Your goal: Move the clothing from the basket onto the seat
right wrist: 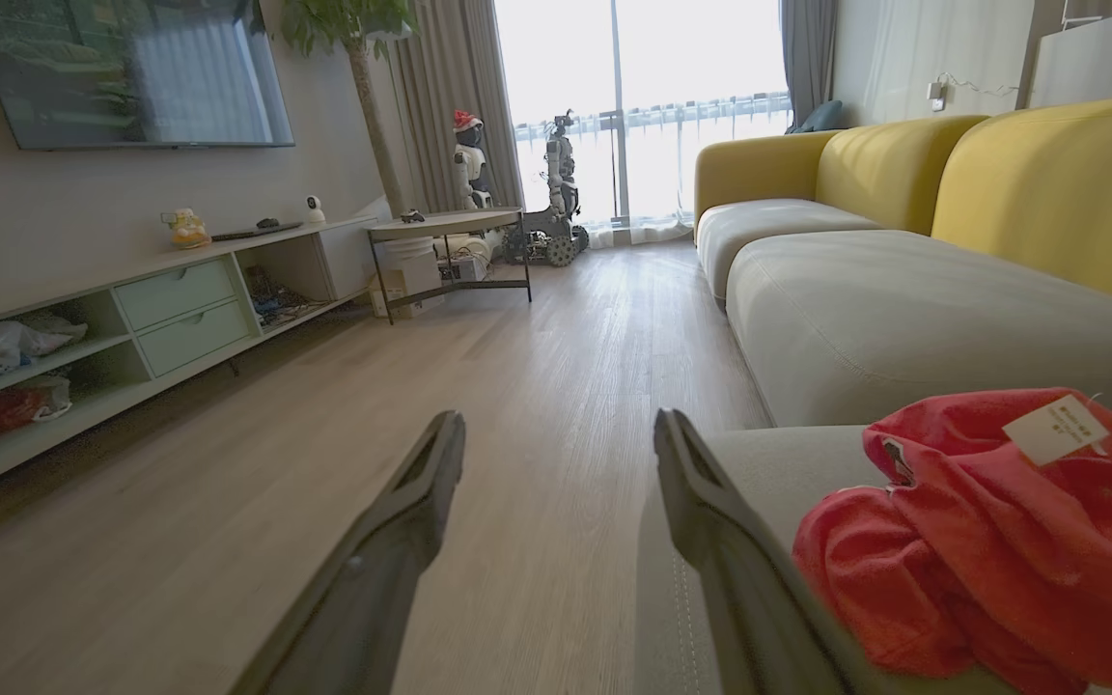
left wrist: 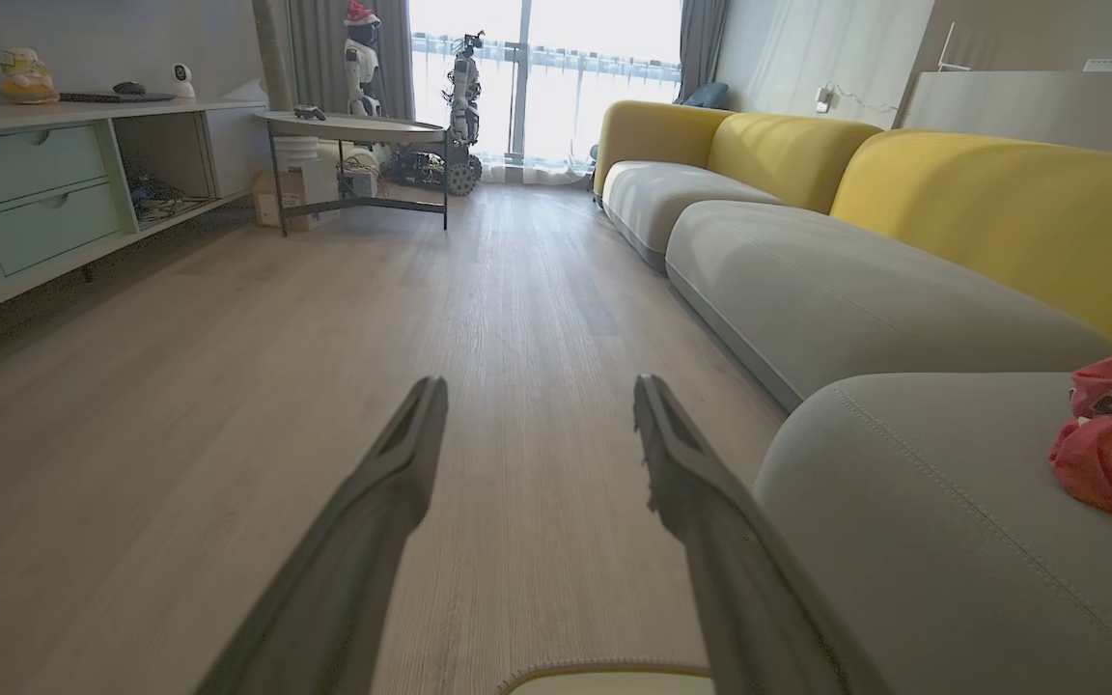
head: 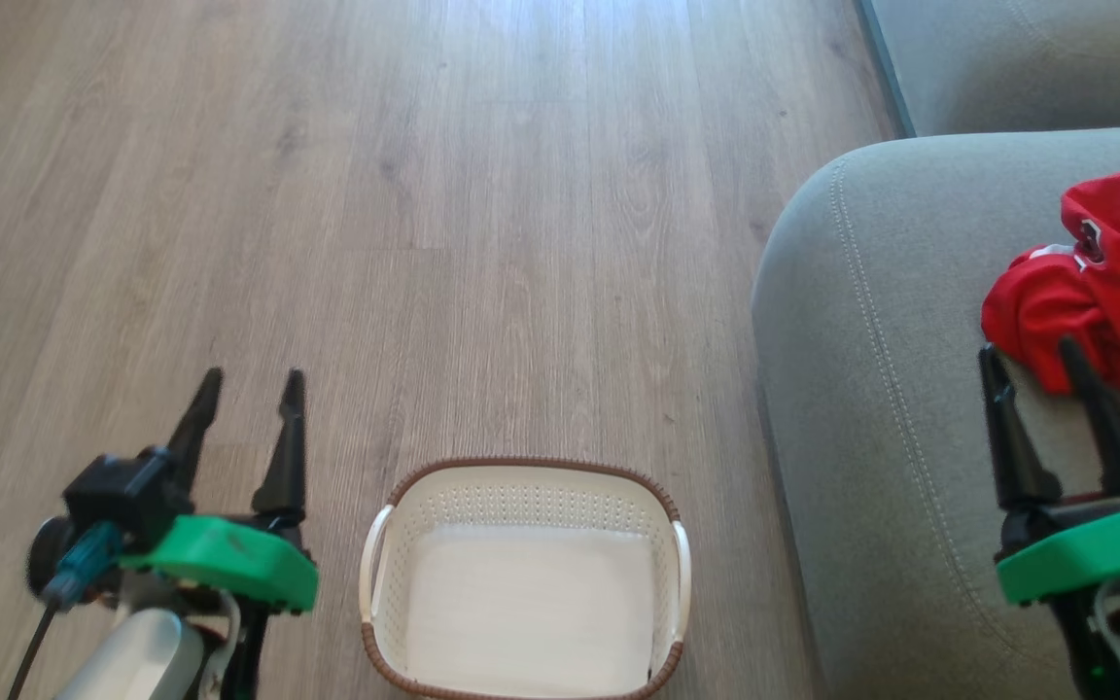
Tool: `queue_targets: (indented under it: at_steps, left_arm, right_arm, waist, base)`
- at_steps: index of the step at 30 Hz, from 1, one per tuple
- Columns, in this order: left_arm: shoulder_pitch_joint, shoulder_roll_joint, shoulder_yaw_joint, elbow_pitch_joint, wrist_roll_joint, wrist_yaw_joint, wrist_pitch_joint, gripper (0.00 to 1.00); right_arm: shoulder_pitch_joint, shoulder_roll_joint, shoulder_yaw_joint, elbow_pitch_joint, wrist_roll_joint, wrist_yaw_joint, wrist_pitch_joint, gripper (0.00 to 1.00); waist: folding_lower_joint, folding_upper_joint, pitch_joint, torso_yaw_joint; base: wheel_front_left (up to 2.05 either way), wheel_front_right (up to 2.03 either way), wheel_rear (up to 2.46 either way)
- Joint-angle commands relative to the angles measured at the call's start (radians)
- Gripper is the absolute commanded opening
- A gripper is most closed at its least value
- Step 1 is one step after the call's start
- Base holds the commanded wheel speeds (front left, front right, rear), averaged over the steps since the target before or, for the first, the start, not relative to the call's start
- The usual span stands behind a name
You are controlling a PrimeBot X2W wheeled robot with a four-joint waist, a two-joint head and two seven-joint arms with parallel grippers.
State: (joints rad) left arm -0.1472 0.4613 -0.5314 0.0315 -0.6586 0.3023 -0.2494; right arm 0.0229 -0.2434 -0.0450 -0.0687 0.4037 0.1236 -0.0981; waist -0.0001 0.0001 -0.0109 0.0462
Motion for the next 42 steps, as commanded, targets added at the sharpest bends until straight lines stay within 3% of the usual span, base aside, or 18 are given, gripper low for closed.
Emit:
queue_targets:
  at_steps: [1, 8, 15, 25, 42]
  left_arm:
    - [-0.034, 0.016, 0.065, -0.039, 0.024, 0.009, -0.012, 1.00]
    - [0.066, -0.048, 0.180, -0.076, 0.118, 0.003, -0.012, 1.00]
    - [0.135, -0.101, 0.240, -0.062, 0.167, -0.071, -0.012, 1.00]
    - [0.151, -0.160, 0.299, -0.022, 0.222, -0.139, -0.012, 1.00]
    - [0.157, -0.216, 0.365, 0.001, 0.279, -0.207, -0.012, 1.00]
  right_arm:
    - [-0.011, -0.009, 0.022, -0.029, -0.005, 0.007, -0.012, 1.00]
    - [-0.002, 0.012, 0.062, 0.003, -0.007, 0.007, -0.046, 1.00]
    - [0.004, 0.024, 0.086, 0.018, -0.006, 0.007, -0.067, 1.00]
    - [-0.001, 0.021, 0.088, 0.025, -0.006, 0.007, -0.076, 1.00]
    - [-0.007, 0.019, 0.091, 0.031, -0.004, 0.007, -0.077, 1.00]
  waist:
    - [0.0001, -0.0001, -0.001, 0.002]
    - [0.0001, -0.0001, -0.001, 0.000]
    - [0.0001, -0.0001, 0.000, -0.009]
    - [0.0001, -0.0001, 0.005, -0.019]
    - [0.0001, -0.0001, 0.004, -0.025]
  base:
    - [0.00, 0.00, 0.00]
    - [0.00, 0.00, 0.00]
    - [0.00, 0.00, 0.00]
    - [0.00, 0.00, 0.00]
    - [0.00, 0.00, 0.00]
